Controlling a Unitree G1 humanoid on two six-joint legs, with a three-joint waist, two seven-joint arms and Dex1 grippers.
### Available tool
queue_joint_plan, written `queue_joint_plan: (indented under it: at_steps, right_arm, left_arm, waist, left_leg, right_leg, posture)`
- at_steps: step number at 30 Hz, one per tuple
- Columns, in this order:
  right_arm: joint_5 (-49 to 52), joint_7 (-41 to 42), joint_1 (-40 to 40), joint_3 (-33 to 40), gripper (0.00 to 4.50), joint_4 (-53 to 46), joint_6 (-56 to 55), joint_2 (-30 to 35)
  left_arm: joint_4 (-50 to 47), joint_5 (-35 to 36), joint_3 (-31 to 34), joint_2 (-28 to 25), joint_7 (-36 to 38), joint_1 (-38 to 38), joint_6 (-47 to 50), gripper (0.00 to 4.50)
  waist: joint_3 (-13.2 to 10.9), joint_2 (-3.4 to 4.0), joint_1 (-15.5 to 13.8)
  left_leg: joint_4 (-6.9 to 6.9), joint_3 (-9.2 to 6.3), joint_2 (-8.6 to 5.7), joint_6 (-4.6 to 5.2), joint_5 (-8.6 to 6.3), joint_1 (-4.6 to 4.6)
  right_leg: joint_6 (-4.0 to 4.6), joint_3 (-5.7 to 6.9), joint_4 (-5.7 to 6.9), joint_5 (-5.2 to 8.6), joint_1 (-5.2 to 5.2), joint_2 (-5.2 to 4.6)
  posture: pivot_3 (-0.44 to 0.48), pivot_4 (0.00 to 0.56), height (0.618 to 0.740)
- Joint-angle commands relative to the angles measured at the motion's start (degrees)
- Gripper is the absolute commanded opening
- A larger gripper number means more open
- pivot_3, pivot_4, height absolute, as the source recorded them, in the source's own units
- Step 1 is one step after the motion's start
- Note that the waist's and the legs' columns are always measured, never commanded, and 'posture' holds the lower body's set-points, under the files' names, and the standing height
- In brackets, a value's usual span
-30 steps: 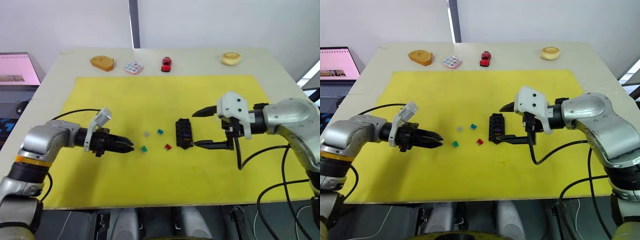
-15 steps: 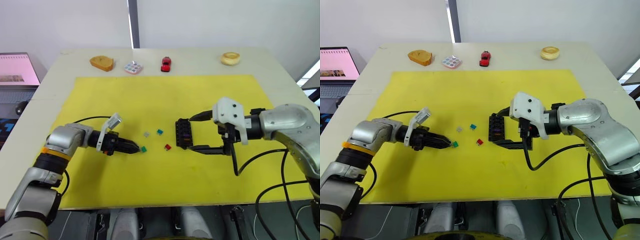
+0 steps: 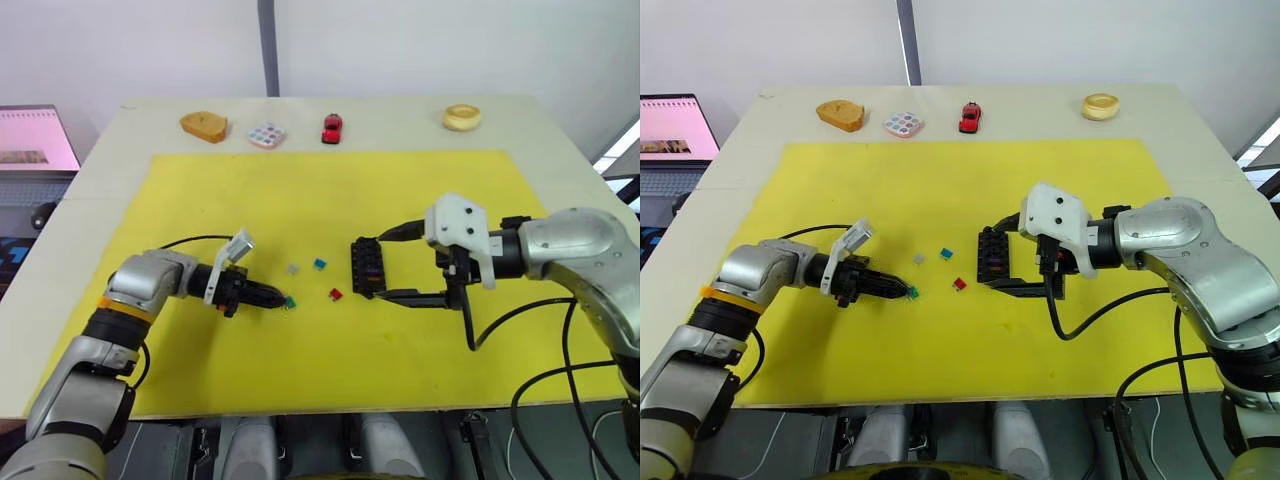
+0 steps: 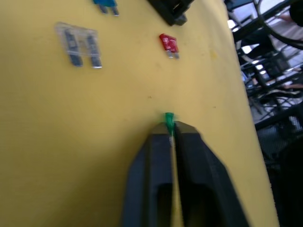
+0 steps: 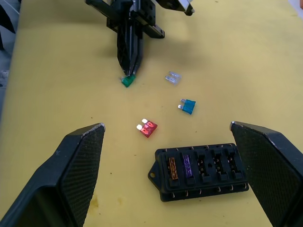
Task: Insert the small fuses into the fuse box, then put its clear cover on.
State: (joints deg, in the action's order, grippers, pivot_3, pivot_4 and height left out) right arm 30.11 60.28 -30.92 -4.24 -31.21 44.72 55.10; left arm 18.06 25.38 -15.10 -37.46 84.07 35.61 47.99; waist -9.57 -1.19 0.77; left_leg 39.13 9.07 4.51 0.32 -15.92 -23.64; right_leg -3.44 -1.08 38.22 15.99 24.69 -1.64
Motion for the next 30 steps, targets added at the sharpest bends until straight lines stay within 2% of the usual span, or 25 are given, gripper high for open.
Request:
queue_joint_plan:
  at_steps: [1,8,15,18,23,30]
  right_arm:
    - [0.0,-0.3,-1.0,0.5,4.50,-0.6,-0.6,0.0]
    - [-0.3,-0.3,-1.3,0.1,4.50,-0.1,-0.9,-0.2]
    - [0.5,-0.4,-2.2,-0.2,4.50,0.4,0.4,-0.4]
    - [1.6,-0.1,-2.6,0.0,4.50,0.8,1.5,-0.7]
    - [10.8,-0.1,-6.5,2.9,4.50,3.4,9.3,-4.1]
    - [22.8,-1.6,-16.2,5.8,4.50,13.2,24.2,-7.4]
  left_arm:
    - [-1.6,-1.7,-1.8,-1.6,0.6,-2.4,-0.7,0.01]
    - [-3.8,-1.1,-0.3,-1.7,-0.6,-3.2,-0.1,0.01]
    - [-7.9,2.8,5.5,-2.4,-3.7,-3.1,2.3,0.01]
    - [-12.5,5.0,8.6,-4.0,-4.6,-4.1,3.4,0.01]
    - [-21.4,11.3,14.7,-5.3,-7.1,-3.4,7.0,0.01]
    - [-33.1,21.5,19.5,-1.0,-14.4,1.6,11.4,0.01]
  waist:
    - [0.0,0.01,0.1]
    - [0.0,0.01,0.2]
    - [0.0,0.01,0.1]
    - [0.0,-0.01,0.1]
    - [0.0,-0.01,0.1]
    - [0.0,-0.04,0.0]
  left_leg:
    - [0.00,0.00,0.00,0.00,0.00,0.00]
    - [-0.02,0.00,0.02,0.00,0.00,0.02]
    - [-0.02,-0.01,0.03,0.00,0.00,0.02]
    - [-0.02,0.00,0.03,0.00,0.00,0.01]
    - [-0.01,0.00,0.15,-0.01,0.00,0.01]
    - [0.03,-0.02,0.07,0.00,0.00,0.01]
  right_leg:
    - [0.00,0.00,0.00,0.00,0.00,0.00]
    - [-0.04,0.01,0.00,-0.02,0.00,0.02]
    - [-0.03,0.01,0.00,-0.02,0.00,0.01]
    - [-0.03,0.01,0.00,-0.02,0.01,0.01]
    - [-0.06,0.00,0.02,-0.04,0.00,-0.01]
    - [-0.09,-0.01,0.00,-0.05,-0.09,-0.05]
  posture:
    - [0.000,0.150,0.740]
    - [0.000,0.150,0.740]
    - [0.000,0.150,0.740]
    - [0.000,0.150,0.740]
    - [0.000,0.150,0.740]
    - [0.000,0.150,0.740]
